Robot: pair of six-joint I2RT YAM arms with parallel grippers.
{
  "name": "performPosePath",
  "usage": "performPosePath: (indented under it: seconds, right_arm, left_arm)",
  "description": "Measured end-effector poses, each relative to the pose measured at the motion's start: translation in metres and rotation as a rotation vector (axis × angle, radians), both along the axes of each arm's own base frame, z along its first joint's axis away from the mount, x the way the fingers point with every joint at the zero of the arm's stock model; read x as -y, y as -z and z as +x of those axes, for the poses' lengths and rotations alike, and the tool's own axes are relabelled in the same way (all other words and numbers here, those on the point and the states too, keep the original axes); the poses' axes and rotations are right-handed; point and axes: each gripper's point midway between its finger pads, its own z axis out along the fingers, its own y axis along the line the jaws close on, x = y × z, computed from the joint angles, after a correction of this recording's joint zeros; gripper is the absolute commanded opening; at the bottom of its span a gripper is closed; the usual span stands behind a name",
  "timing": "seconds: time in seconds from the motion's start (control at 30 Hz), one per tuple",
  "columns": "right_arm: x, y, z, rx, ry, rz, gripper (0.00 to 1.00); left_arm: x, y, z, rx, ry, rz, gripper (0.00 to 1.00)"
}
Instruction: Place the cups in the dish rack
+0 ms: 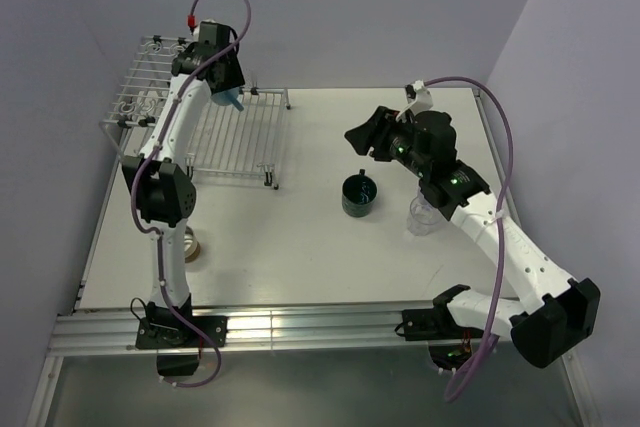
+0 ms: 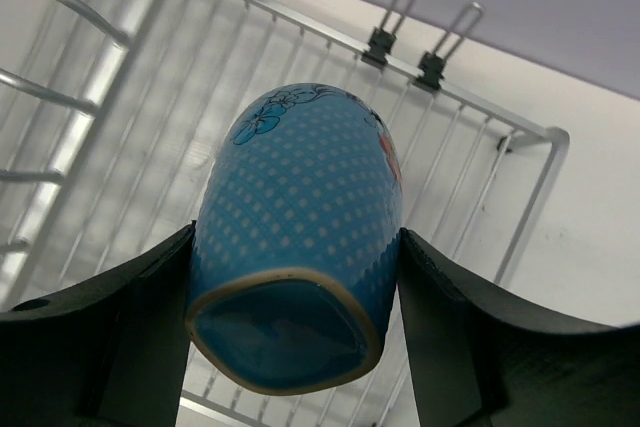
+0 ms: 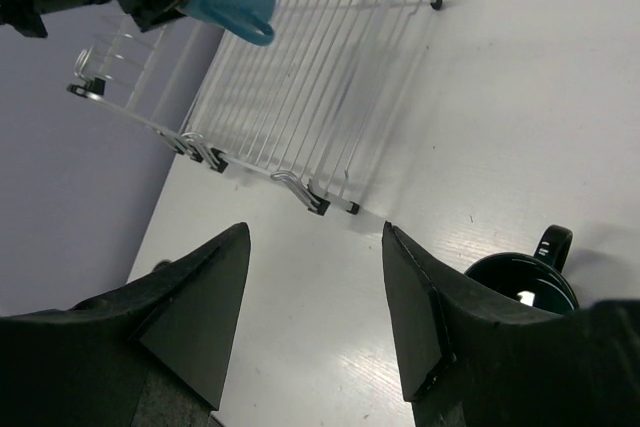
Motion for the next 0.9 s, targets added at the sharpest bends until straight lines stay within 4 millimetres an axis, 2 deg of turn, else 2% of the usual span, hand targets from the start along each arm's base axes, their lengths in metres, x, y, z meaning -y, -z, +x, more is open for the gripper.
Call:
performPosePath:
  seconds: [0.07, 0.2, 0.53, 0.9]
  right_arm:
    - [0.000, 0.003, 0.000, -0.004, -0.003, -0.012, 0.63]
    - [-0.001, 0.007, 0.001, -0.012, -0.009, -0.023, 0.63]
    - [-0.008, 0.021, 0.003, -0.049, -0.039, -0.036, 0.62]
    - [-0.013, 0.027, 0.003, -0.061, -0.054, -0.044, 0.62]
  left_arm:
    - [-0.013, -0.004, 0.004, 0.012, -0.019, 0.009, 0.00]
    - [-0.018, -0.002, 0.013, 0.022, -0.027, 0.015, 0.00]
    - [-0.022, 0.047, 0.022, -0.066, -0.027, 0.042, 0.00]
    - [-0.042, 0.072, 0.028, -0.105, -0.056, 0.054, 0.00]
